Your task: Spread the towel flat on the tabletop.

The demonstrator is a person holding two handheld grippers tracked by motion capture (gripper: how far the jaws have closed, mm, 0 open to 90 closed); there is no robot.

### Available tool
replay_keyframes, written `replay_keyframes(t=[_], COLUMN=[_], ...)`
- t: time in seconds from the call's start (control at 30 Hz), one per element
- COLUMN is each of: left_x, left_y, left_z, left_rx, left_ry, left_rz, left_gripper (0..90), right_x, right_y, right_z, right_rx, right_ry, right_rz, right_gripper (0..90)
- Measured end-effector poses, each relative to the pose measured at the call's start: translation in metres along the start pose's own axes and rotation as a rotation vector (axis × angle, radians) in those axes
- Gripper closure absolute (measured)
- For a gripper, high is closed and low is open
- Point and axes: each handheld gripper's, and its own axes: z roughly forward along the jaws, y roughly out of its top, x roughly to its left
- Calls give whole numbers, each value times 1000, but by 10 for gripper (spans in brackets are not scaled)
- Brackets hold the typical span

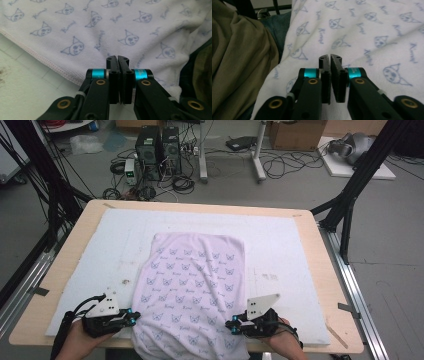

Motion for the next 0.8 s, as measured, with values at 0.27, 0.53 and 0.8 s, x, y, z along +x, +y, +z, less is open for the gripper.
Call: replay_keyframes(t=[0.27,0.53,0.8], left_x=[-6,0,24], left_y=[-7,-8,9], left_z=[7,-1,0], left_rx=[48,40,-34], left_ry=[-32,-37,23], left_rz=[15,-28,-70], left_gripper=[676,626,517], right_x=[-8,1,-7], right_y=[-8,-22,-15], right_z=[1,-14,-19], right_rx=[56,96,58], right_ry=[-38,-41,-80], right_rz=[46,61,67], right_gripper=[713,746,710])
